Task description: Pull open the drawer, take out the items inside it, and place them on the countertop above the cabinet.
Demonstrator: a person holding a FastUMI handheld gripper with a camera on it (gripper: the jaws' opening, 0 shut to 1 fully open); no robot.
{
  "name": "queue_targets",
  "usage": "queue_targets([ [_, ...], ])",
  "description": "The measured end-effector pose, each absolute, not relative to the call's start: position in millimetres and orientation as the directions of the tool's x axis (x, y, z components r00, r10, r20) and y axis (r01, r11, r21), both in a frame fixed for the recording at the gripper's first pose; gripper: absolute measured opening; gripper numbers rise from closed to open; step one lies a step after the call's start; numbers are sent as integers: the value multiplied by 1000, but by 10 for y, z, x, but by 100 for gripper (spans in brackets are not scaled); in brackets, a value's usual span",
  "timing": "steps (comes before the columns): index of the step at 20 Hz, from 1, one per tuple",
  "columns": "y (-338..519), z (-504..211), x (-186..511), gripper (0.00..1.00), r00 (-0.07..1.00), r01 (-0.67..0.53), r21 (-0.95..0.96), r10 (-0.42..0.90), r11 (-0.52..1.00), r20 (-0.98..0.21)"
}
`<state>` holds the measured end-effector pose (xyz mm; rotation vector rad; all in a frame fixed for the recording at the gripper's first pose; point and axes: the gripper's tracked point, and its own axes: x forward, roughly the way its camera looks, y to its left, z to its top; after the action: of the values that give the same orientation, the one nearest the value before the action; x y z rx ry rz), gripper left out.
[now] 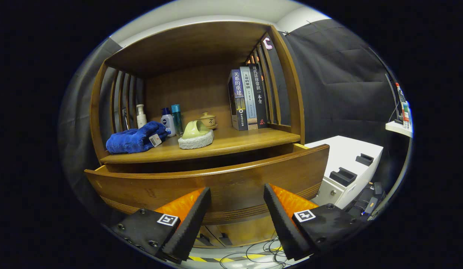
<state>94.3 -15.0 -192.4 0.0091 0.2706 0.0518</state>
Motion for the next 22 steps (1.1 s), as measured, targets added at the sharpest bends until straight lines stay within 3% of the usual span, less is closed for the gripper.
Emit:
queue_targets([
  [17,-47,-1944,1529,95,949,-57,-28,46,998,-311],
  [22,112,-1267,1361,97,961,-68,37,75,997,-266],
])
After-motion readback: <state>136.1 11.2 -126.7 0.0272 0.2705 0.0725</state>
